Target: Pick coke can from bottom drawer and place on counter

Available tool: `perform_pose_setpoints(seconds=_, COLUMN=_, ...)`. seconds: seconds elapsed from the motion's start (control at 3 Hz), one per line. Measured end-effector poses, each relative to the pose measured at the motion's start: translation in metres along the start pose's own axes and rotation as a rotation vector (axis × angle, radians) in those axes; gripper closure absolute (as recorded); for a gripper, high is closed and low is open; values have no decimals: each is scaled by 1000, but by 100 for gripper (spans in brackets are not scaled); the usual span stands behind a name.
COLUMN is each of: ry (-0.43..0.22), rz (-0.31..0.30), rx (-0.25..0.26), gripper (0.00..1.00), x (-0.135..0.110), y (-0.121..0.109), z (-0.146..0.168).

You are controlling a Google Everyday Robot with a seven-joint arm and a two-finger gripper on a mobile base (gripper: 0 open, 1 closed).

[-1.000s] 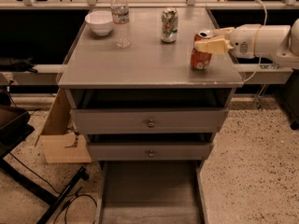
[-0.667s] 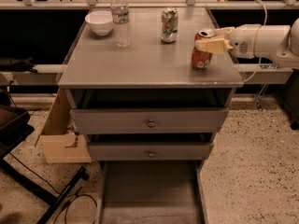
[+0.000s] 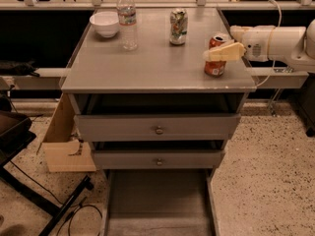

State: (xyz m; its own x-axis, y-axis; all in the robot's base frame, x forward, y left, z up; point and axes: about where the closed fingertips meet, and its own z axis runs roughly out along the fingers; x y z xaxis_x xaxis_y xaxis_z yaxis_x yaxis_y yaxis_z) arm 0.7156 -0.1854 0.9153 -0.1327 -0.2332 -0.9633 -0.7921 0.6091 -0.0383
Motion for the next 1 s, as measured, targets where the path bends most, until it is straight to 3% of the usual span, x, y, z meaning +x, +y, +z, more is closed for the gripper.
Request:
perform_pose_setpoints(seconds=0.33, ry=-2, rz=-2, rx=-3, gripper=0, x=-1, y=1, z=0)
perform_pose_setpoints(seconds=0.67, ry=-49, rz=-75, rx=-39, gripper=0, x=-28, y=10, z=-28)
perform_pose_setpoints(seconds=1.0, ry=-7, rz=-328, rx=-4, gripper=0, x=-64, y=47, z=-121)
